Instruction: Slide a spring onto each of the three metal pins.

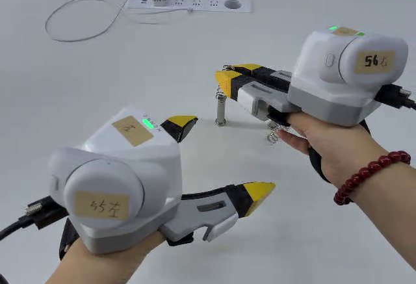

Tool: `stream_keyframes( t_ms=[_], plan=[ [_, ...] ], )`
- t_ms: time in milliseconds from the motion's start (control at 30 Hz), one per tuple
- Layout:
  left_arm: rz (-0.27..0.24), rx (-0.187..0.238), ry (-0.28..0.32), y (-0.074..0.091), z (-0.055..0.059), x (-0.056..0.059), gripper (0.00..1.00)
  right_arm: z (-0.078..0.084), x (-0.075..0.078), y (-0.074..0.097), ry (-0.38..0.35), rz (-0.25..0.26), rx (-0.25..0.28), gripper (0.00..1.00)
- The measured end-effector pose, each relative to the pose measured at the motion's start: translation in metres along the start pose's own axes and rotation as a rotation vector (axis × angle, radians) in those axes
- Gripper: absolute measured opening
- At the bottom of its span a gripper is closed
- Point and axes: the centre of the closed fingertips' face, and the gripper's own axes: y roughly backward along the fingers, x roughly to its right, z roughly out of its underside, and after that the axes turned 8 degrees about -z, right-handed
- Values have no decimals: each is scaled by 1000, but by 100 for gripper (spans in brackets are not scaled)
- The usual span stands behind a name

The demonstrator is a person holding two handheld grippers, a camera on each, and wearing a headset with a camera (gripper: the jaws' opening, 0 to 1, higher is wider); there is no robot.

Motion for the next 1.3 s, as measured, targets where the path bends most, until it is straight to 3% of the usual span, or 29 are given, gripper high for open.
stream_keyframes(
  t_ms=[200,433,700,933,1033,1300],
  plan=[
    [-4,0,2,0,0,-1,77,1,3,1,82,26,-21,11],
    [-5,-1,3,1,1,-1,76,5,0,-1,64,11,-25,11],
    [-11,-1,2,2,0,-3,76,17,0,-3,105,18,-64,11],
    [-16,9,5,2,-3,-3,75,14,-1,-3,124,18,-61,11],
    [-18,10,4,2,-3,-3,75,18,-2,-2,182,23,-87,11],
    [-20,4,-1,3,-2,-3,74,27,-2,-4,179,22,-116,11]
  ],
)
